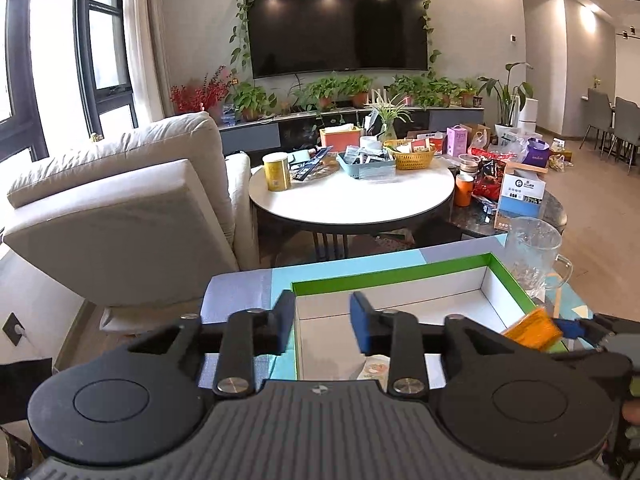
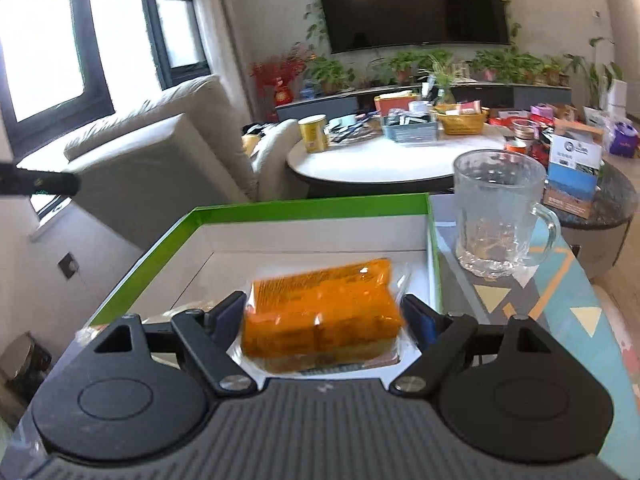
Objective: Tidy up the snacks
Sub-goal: 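Grasp the long white wrapped stick with the left gripper while the right carries the orange pack into the box, then release the white stick into the box with the left gripper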
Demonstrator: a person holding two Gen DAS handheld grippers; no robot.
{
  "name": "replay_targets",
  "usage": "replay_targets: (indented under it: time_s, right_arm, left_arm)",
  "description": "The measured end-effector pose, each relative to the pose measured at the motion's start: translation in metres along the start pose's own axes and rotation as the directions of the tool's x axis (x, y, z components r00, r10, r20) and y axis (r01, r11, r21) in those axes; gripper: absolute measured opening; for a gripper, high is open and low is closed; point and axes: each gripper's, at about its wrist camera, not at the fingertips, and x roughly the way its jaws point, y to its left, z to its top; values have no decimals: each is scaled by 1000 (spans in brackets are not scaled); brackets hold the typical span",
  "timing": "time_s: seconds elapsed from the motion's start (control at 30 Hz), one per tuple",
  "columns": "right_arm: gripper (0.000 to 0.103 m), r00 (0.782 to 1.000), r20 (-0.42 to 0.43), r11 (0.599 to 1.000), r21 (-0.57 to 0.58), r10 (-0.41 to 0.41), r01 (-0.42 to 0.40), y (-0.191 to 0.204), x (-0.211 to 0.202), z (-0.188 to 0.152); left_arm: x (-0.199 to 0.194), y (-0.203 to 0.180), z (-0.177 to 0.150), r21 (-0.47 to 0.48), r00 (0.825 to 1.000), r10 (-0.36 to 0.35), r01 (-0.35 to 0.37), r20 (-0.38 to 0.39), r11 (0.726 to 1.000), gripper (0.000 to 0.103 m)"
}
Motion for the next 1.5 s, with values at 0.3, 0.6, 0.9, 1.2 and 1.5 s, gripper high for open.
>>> replay_targets:
  time_s: [0.3,0.6,0.9,1.2,1.5]
  right_arm:
    - [65,999,38,999,39,-1,-1,0,-17,-3]
    - [65,998,38,999,26,40,-41,1,-45,-18]
    - [65,999,20,1000,-3,30,-30,3,-53,-27]
    - [65,1000,-10,1000,-16,24,-24,2,-65,-44]
    - [65,990,-59,989,-77,125,-129,17,-81,-66]
  left_arm:
    - [-2,-2,-23,27,999,-21,22,-48,999,47]
    - [-8,2,-75,5,984,-71,73,-164,997,47]
    - [-4,7,-96,-75,966,-134,120,-223,990,47]
    - [22,-10,-127,-33,929,-201,200,-312,979,47]
    - [5,-8,-140,-93,917,-289,274,-276,957,4]
